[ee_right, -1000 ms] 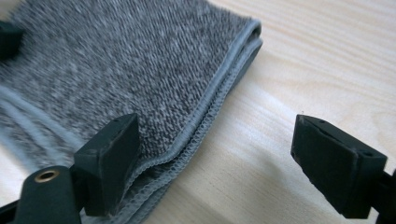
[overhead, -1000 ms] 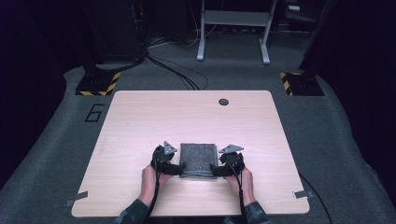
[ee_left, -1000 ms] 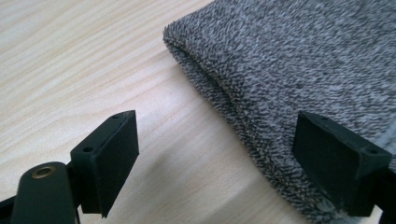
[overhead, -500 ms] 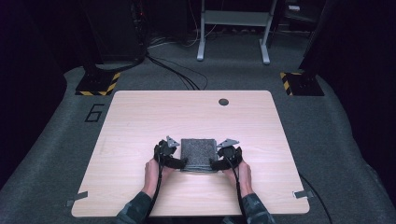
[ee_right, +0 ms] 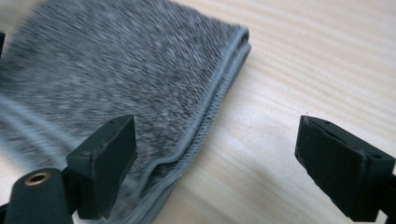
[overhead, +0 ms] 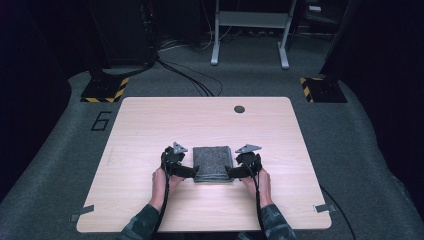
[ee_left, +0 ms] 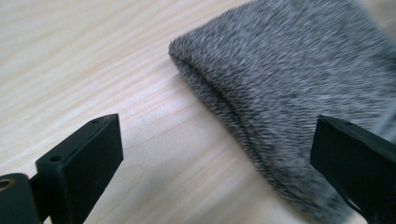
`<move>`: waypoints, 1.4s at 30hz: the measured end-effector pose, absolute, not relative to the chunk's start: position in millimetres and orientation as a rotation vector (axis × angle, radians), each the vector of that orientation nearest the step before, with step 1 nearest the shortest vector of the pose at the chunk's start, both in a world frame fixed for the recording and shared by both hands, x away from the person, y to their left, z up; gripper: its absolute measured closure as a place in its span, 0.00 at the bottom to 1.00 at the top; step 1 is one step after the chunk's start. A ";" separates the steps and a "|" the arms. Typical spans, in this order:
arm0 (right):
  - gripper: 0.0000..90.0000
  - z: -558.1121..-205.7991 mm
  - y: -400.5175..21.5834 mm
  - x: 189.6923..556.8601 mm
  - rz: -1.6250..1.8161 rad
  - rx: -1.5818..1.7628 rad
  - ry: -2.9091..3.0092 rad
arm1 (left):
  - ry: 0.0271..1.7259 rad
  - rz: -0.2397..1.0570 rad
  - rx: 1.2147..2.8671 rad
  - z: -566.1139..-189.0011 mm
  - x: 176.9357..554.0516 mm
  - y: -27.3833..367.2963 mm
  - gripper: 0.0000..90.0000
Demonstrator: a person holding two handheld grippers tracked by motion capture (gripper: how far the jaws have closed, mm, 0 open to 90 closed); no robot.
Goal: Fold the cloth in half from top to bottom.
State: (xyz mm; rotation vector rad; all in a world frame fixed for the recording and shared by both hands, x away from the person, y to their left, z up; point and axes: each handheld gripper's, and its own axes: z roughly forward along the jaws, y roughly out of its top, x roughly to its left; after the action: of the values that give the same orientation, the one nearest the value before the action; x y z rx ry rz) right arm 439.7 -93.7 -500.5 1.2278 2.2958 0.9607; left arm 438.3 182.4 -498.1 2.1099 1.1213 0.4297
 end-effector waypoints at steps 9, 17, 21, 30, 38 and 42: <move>0.14 -466.7 -119.6 405.3 1.091 1.190 2.227 | 1.070 0.501 2.052 -467.7 401.9 205.3 0.00; 0.15 -462.6 -165.5 373.5 1.042 1.229 2.147 | 1.145 0.561 2.022 -472.8 375.6 252.8 0.00; 0.14 -476.1 -192.0 367.1 0.988 1.290 2.120 | 1.238 0.563 1.997 -486.6 366.9 279.7 0.00; 0.13 -513.7 -244.2 363.8 0.923 1.449 2.052 | 1.378 0.578 1.987 -516.5 358.1 316.6 0.00; 0.09 -529.1 -249.3 366.6 0.898 1.425 2.076 | 1.398 0.600 1.972 -532.1 358.7 326.3 0.00; 0.09 -529.1 -248.3 366.8 0.911 1.452 2.066 | 1.394 0.596 1.977 -532.1 359.4 327.3 0.00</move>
State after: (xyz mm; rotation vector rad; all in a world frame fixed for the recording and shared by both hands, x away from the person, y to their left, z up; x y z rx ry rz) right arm 366.8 -248.3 -529.1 1.4525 2.0660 0.9111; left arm 359.4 327.3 -532.1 1.9772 1.3935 0.5960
